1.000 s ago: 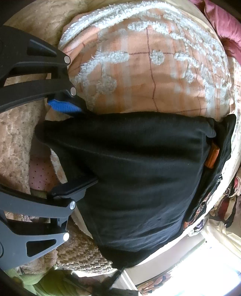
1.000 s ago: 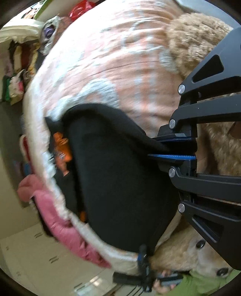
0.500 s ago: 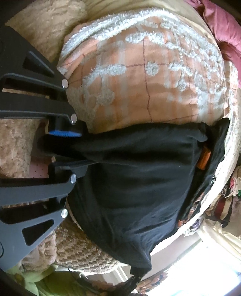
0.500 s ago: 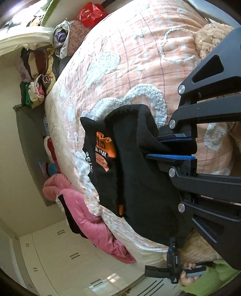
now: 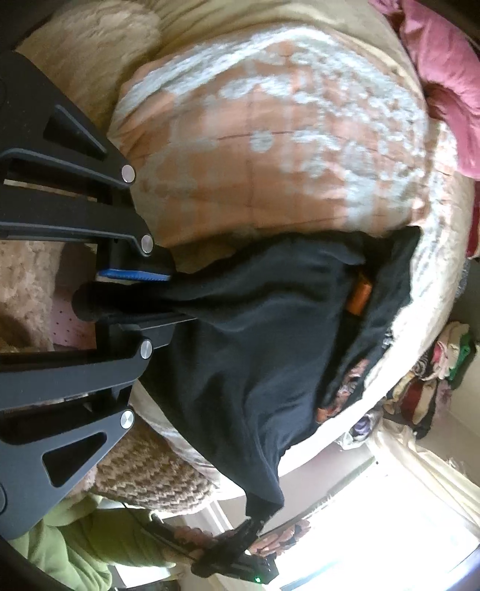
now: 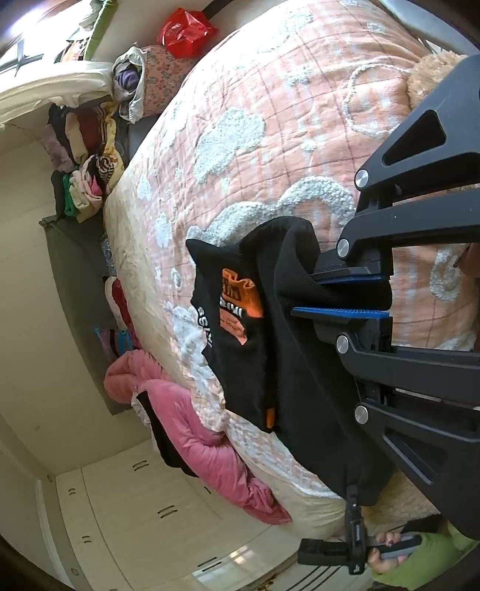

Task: Fold small clothes
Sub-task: 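Fold the hem up over the body toward the collar with both grippers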

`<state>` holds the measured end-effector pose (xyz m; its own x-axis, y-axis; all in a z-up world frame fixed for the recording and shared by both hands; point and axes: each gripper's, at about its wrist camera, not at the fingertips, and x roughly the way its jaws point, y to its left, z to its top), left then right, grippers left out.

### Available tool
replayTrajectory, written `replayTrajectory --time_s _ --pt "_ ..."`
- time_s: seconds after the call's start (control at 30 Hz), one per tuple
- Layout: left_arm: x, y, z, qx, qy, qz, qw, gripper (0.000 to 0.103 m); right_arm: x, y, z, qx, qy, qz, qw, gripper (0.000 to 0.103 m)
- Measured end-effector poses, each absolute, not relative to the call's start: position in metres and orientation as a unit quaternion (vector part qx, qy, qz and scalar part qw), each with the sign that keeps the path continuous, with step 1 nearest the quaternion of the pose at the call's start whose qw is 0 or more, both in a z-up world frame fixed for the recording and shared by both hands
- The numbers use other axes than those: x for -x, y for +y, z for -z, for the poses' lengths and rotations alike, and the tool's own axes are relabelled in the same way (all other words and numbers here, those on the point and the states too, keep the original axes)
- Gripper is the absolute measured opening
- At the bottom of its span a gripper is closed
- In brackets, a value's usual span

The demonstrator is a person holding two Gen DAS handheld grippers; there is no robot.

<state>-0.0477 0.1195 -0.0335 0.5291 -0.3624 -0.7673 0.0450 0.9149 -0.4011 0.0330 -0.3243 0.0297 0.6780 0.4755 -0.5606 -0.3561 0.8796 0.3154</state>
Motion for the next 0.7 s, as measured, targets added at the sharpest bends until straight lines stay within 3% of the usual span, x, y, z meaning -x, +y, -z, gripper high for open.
replayTrajectory --time_s 0.7 --pt "-0.023 0.139 -0.046 0.155 0.365 0.087 0.914 0.007 -0.07 -0.321 -0.053 -0.09 0.295 -0.193 0.931 0.009"
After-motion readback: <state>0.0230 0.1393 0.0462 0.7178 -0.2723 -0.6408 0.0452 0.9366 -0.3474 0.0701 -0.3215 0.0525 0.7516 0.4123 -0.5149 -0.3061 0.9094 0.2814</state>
